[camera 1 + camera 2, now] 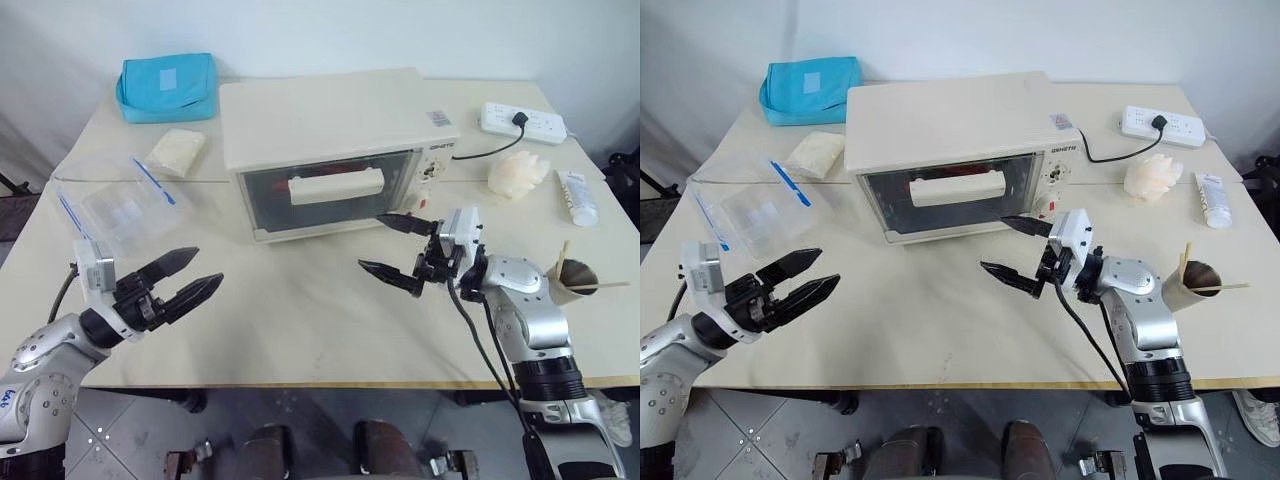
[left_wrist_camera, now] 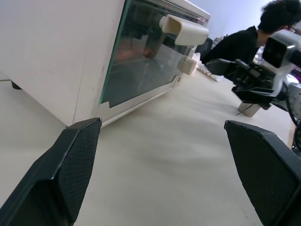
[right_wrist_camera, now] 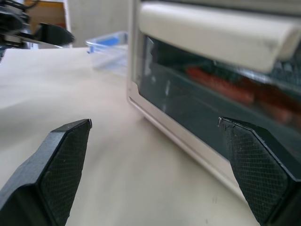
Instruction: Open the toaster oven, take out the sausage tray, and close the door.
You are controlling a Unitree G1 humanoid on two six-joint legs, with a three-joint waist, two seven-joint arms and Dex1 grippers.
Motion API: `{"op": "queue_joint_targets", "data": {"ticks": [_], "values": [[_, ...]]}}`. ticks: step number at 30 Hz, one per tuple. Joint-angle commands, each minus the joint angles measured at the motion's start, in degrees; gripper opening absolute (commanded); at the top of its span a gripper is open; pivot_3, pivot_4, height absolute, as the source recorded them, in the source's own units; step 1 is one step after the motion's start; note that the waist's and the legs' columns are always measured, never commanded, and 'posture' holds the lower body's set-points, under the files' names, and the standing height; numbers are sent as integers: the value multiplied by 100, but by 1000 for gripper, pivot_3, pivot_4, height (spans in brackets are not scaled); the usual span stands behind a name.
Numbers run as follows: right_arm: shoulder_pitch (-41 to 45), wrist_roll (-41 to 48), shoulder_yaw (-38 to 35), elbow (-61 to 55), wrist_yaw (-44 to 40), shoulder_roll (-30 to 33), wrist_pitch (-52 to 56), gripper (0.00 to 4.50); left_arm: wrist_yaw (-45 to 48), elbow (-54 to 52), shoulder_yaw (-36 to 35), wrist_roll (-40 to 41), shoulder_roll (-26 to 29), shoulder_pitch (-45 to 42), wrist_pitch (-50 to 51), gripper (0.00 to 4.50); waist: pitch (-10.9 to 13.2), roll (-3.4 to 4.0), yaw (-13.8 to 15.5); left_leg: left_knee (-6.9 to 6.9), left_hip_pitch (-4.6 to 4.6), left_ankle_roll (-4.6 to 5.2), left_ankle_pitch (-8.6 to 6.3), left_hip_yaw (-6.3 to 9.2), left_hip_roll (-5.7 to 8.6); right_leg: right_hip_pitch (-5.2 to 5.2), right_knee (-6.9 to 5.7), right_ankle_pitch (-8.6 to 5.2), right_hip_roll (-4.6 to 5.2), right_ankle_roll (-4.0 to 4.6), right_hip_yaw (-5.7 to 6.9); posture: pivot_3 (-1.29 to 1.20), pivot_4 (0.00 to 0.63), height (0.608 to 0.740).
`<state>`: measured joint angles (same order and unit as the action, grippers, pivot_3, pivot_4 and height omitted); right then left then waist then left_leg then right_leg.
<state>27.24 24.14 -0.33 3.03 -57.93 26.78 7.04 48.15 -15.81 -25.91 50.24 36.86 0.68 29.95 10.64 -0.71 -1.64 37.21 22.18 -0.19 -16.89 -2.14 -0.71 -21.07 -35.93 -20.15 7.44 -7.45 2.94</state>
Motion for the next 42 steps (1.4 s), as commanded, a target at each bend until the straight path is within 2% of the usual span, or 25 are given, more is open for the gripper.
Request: {"op": "queue_joint_targets", "data": {"ticks": [1, 10, 16, 23, 27, 30, 34, 42], "values": [[353, 19, -268, 131, 322, -62, -35, 4500, 218, 6, -16, -31, 56, 13, -119, 4435, 0, 0, -5, 0, 0, 0, 0, -2, 0, -2, 0, 0, -1, 0, -1, 0, 150, 740], [760, 140, -235, 473, 62, -226, -321, 4500, 535, 23, -5, -49, -78, -123, -448, 4435, 0, 0, 2, -3, 4, 2, -1, -9, 0, -8, 0, 0, -1, 0, 5, 0, 150, 740], [723, 316, -224, 151, -238, -312, -398, 4500, 551, 54, 45, -61, -120, -172, -504, 4435, 0, 0, 0, -1, 5, 3, -1, -10, 0, -9, -2, 0, -2, -1, 5, 0, 150, 740], [426, 218, -78, -198, -731, -61, -683, 4500, 690, 257, 100, -101, -98, -233, -578, 4435, 0, 0, -4, -6, 5, 2, -2, -12, -1, -15, -2, 0, -3, 0, 6, 0, 150, 740], [-72, -167, 247, -484, -1284, 299, -1306, 4500, 769, 589, 151, -167, 28, -456, -509, 4435, 0, 0, 4, -8, 10, 4, -3, -16, 0, -21, 0, 0, -3, 0, 10, 0, 150, 740], [-234, -353, 318, -399, -1404, 421, -1675, 4500, 889, 755, 131, -138, 56, -552, -522, 4435, 1, -1, -33, -6, 10, 4, -3, -33, -1, -25, -1, 1, -3, -1, 12, 0, 150, 740], [-305, -491, 312, -261, -1330, 432, -1928, 4500, 836, 1320, 16, -130, -43, -1214, -721, 3664, 2, -3, -1, 1, 9, -1, 0, -39, -9, -33, -11, 1, -9, -2, 16, 0, 150, 740], [-289, -609, 337, -130, -1242, 426, -2136, 4500, 897, 1950, 836, -704, -370, -2380, -917, 1202, 2, -4, -7, 8, 9, 1, -1, -45, -3, -30, -13, 5, -5, -9, 22, 0, 150, 740]]}}
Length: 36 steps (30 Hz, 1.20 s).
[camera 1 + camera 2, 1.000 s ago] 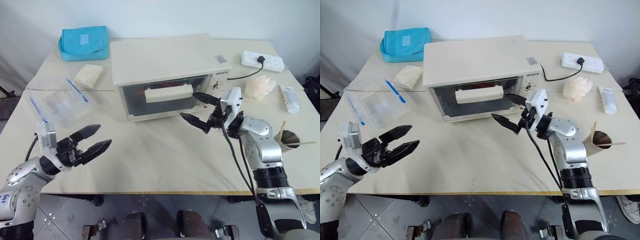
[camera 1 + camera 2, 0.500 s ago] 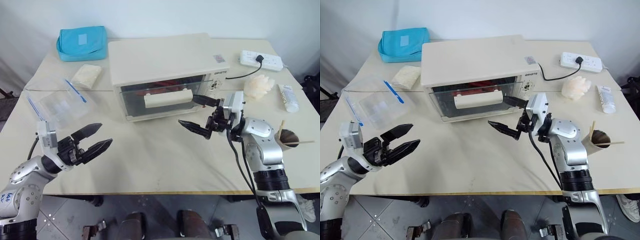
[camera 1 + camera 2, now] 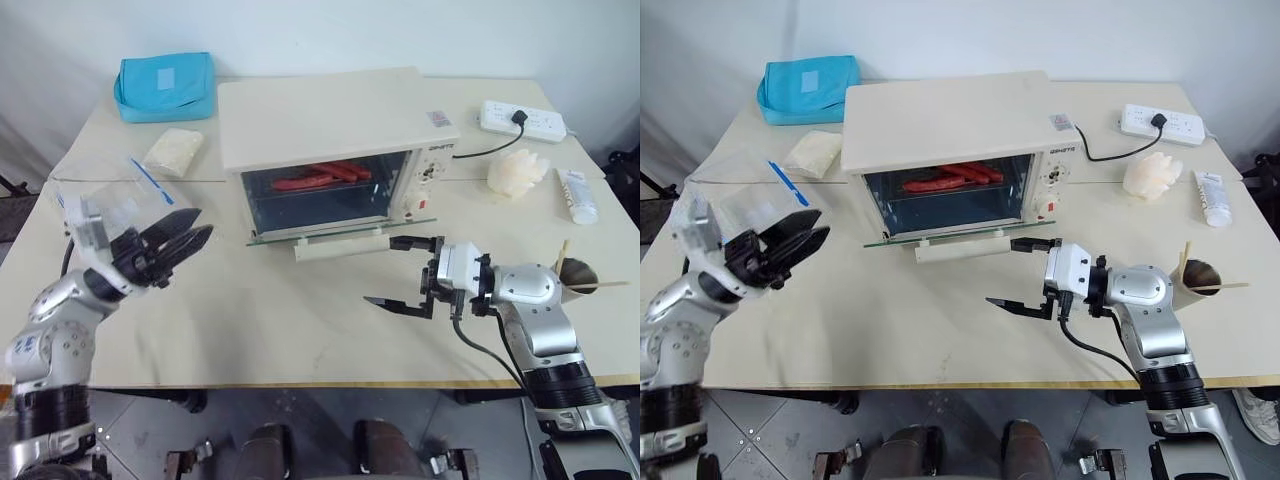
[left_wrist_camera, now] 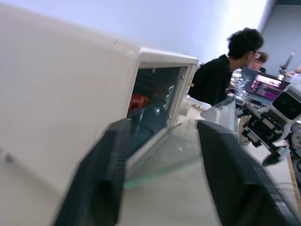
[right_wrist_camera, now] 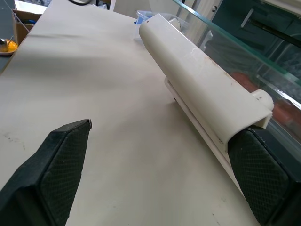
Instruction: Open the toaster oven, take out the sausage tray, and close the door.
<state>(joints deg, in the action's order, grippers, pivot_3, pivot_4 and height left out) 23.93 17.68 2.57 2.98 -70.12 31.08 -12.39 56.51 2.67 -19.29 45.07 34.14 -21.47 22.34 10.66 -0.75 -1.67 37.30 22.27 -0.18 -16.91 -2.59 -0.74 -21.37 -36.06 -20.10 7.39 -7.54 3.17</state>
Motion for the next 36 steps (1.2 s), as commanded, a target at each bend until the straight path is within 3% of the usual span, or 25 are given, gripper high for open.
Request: {"op": "queue_joint_targets", "data": {"ticks": [1, 4, 11, 25, 29, 36], "values": [[36, 25, 47, -121, -9, -1, -205, 4500, 48, 137, 277, -240, -183, -270, -161, 941, 0, -1, -8, -2, 1, 0, 0, -2, 0, -3, 1, 0, 0, 0, 4, 0, 150, 740], [15, -11, 28, -116, 53, 6, -236, 4500, -45, 256, 544, -490, -445, -516, -309, 28, 1, -2, 9, 1, 3, 0, -1, -1, -3, -3, 1, 0, 5, 0, 40, 0, 150, 740], [-216, -74, -82, -211, 267, 112, -246, 4500, 37, 244, 1048, -830, -712, -601, -276, 28, 2, -4, 18, 17, 4, 0, -1, 0, -2, 1, -6, 1, 8, -1, 44, 0, 150, 740], [-2610, 67, -1455, -1771, 1504, 969, 1038, 4500, 585, 403, 1634, -1597, -528, -215, -692, 28, 3, -5, 201, 52, -2, 11, -7, 10, 3, 31, 6, 4, 13, -5, 46, 0, 150, 740], [-2560, -110, -1621, -1806, 1823, 1090, 1233, 4500, 492, 369, 1641, -1626, -662, -106, -704, 28, 3, -5, 174, 55, -5, 14, -9, 9, 0, 33, 6, 5, 12, -4, 45, 0, 150, 740], [-1736, -241, -1428, -1984, 2306, 1038, 1482, 4500, 283, 295, 1753, -1937, -745, 183, -926, 28, 3, -5, 169, 55, -6, 13, -9, 10, -1, 29, 6, 6, 13, -4, 44, 0, 150, 740]]}}
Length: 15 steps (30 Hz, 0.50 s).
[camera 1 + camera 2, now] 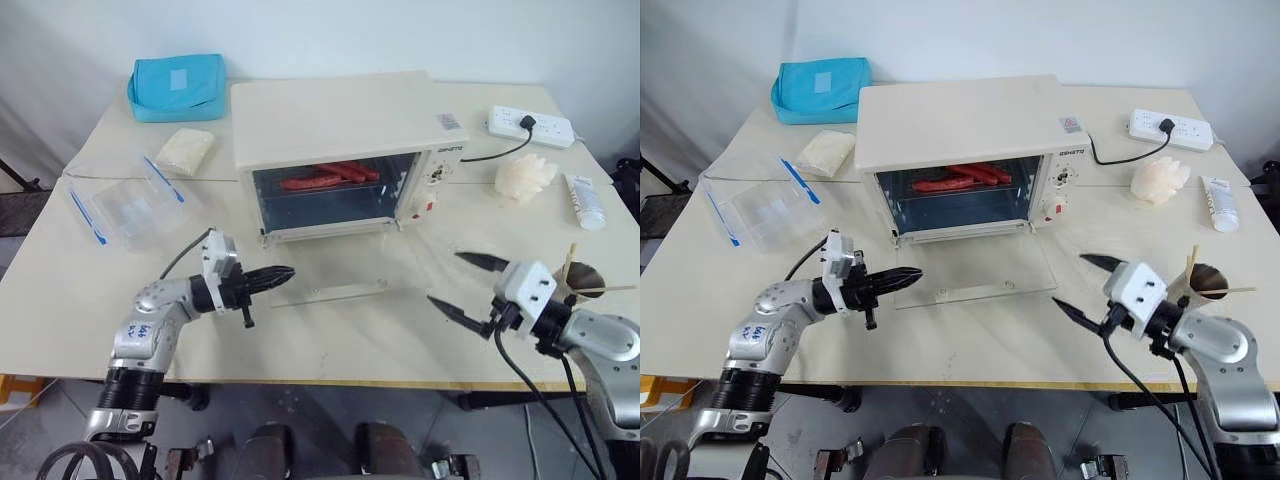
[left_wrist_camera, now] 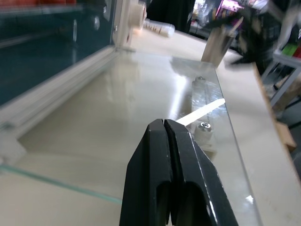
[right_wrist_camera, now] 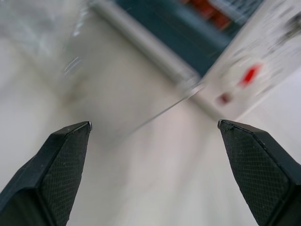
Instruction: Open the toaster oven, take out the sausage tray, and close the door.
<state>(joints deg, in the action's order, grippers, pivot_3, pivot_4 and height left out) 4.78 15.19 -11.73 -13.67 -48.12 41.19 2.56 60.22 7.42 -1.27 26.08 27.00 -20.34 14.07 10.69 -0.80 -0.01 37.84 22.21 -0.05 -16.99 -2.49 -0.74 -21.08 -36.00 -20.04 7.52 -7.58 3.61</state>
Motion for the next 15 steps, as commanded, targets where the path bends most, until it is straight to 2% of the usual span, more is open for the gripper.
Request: {"op": "queue_joint_targets", "data": {"ticks": [1, 5, 9, 12, 15], "values": [[391, -42, 183, -398, 94, -4, -12, 4500, -132, -215, -48, -88, -24, 151, -161, 28, 0, 0, 5, 0, 1, 0, 0, 1, -1, 0, 0, 0, 0, 0, 1, 0, 150, 740], [970, -220, 730, -523, 165, -174, 51, 4500, -193, -337, -47, -185, 3, 401, -362, 28, 0, 0, 2, 1, 1, 1, -1, 1, 0, 1, 0, 0, 2, 0, 1, 0, 150, 740], [2171, -1780, 1775, 175, 1268, -940, 132, 4500, -227, -791, -399, 341, -114, 728, -298, 28, 0, 0, -100, 4, -1, 0, 0, -7, -3, -6, -9, 1, 2, 1, -6, 0, 150, 740], [2736, -2868, 2398, 849, 1856, -1220, -415, 4500, -540, -1195, -695, 537, -124, 912, -187, 617, 0, 0, -99, 6, 14, -4, 2, -2, -4, -29, -48, 1, 2, 3, -5, 0, 150, 740], [3160, -3395, 2793, 1562, 2284, -1530, -797, 4500, -811, -1530, -1017, 716, -63, 1100, -47, 1551, 0, 0, -76, 7, 26, -2, 1, 1, 2, -39, -46, 1, 7, 2, -3, 0, 150, 740]]}}
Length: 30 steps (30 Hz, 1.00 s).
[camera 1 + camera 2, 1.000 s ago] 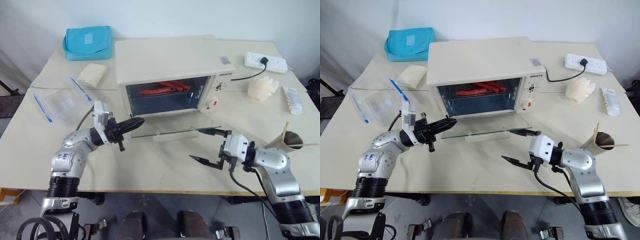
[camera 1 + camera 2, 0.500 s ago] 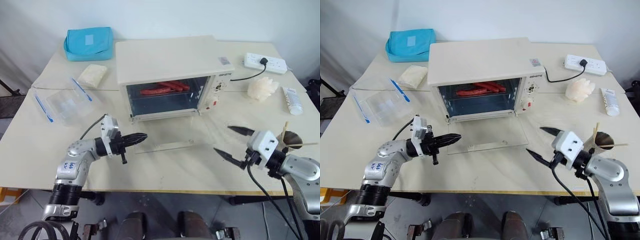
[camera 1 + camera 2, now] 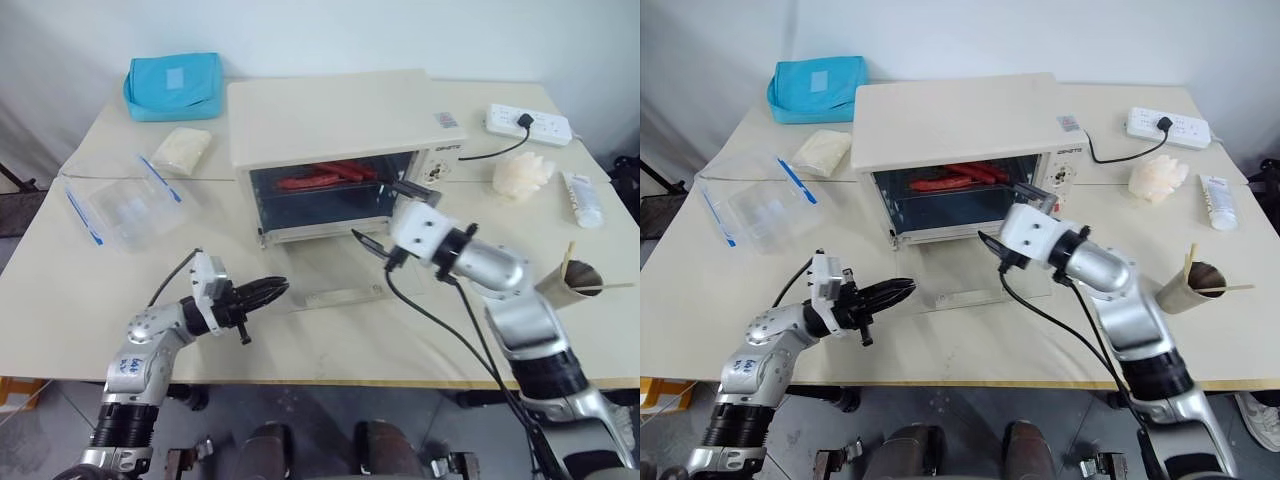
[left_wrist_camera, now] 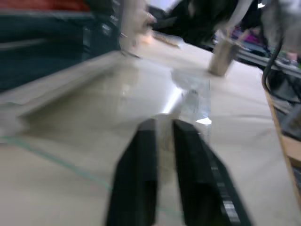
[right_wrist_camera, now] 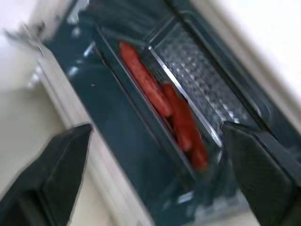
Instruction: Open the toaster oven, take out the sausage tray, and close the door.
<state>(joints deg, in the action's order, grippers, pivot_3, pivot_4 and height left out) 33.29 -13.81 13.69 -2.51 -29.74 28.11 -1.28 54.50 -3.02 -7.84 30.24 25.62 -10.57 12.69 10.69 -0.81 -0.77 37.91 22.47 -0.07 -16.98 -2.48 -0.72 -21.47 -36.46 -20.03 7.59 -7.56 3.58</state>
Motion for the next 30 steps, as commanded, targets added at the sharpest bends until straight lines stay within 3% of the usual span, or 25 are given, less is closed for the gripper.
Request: {"op": "queue_joint_targets", "data": {"ticks": [1, 10, 16, 24, 30], "values": [[470, -697, 378, 720, 590, -317, -467, 4500, -300, -625, -489, 392, 114, 215, 175, 1835, 0, 0, -30, 0, 4, 1, -1, -1, 1, 0, 3, 0, 1, 0, 2, 0, 150, 740], [1563, -1671, 766, 2518, 1605, -888, -673, 4500, -615, -1341, -905, 695, 167, 732, 275, 4474, 0, 0, -112, 3, 2, 0, 0, -2, -2, 0, -2, 0, 0, 0, 3, 0, 150, 740], [1979, -1940, 922, 3260, 1981, -1088, -896, 4500, -831, -1411, -848, 664, 89, 728, 267, 4474, 0, 0, -111, 1, 2, 0, 0, -2, -2, 0, -2, 0, -1, 0, 2, 0, 150, 740], [1977, -2248, 1107, 3464, 2231, -1126, -1060, 1957, -860, -1294, -798, 604, 91, 635, 201, 4500, 0, 0, -133, -1, 3, -2, -1, -3, -3, -3, -2, 0, -3, 0, 2, 0, 150, 740], [2003, -2300, 1089, 3517, 2254, -1191, -848, 1957, -834, -1137, -733, 581, 72, 423, 147, 4500, 0, 0, -133, -1, 3, -1, -1, -3, -4, -3, -2, 0, -3, 0, 2, 0, 150, 740]]}}
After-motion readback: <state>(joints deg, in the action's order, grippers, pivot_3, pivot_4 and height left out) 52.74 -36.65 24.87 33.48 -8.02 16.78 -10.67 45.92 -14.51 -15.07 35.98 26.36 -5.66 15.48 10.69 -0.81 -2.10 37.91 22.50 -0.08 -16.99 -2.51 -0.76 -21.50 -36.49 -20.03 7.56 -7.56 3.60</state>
